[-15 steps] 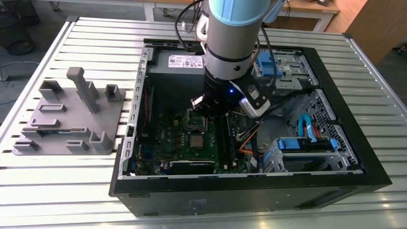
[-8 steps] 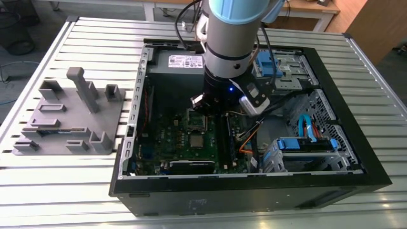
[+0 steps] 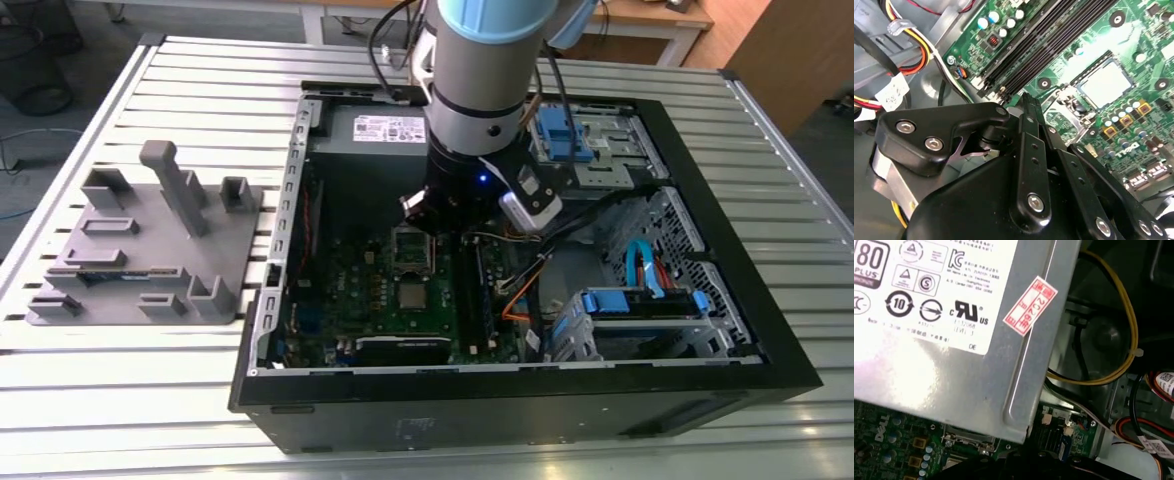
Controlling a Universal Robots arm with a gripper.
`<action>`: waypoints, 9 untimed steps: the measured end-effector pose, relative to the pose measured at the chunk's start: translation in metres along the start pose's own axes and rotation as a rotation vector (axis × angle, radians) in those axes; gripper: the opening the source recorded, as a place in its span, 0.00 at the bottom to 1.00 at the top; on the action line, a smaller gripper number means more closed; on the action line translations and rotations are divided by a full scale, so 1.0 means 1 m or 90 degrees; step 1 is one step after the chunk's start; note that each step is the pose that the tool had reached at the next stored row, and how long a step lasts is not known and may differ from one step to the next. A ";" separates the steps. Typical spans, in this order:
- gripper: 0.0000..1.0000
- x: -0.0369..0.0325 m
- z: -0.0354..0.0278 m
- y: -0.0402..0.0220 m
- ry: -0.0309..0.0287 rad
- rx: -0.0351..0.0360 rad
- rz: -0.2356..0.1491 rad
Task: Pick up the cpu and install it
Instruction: 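Close the cpu cover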
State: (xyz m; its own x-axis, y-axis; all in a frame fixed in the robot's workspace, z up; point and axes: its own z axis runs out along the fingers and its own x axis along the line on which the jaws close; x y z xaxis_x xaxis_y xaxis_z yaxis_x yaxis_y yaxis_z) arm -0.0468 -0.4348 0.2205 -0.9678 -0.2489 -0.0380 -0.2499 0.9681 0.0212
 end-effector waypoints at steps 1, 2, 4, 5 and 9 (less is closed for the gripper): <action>0.11 -0.0003 0.0006 0.0012 0.0000 0.0000 0.000; 0.11 -0.0007 0.0012 0.0021 0.0001 0.0001 0.000; 0.11 -0.0015 0.0028 0.0041 0.0000 0.0000 0.000; 0.11 -0.0019 0.0035 0.0051 0.0000 0.0000 -0.001; 0.11 -0.0030 0.0065 0.0081 0.0002 -0.0004 -0.010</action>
State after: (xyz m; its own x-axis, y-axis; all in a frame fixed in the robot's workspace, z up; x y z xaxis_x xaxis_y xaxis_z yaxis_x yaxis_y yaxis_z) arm -0.0457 -0.4260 0.2143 -0.9638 -0.2638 -0.0380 -0.2647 0.9641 0.0213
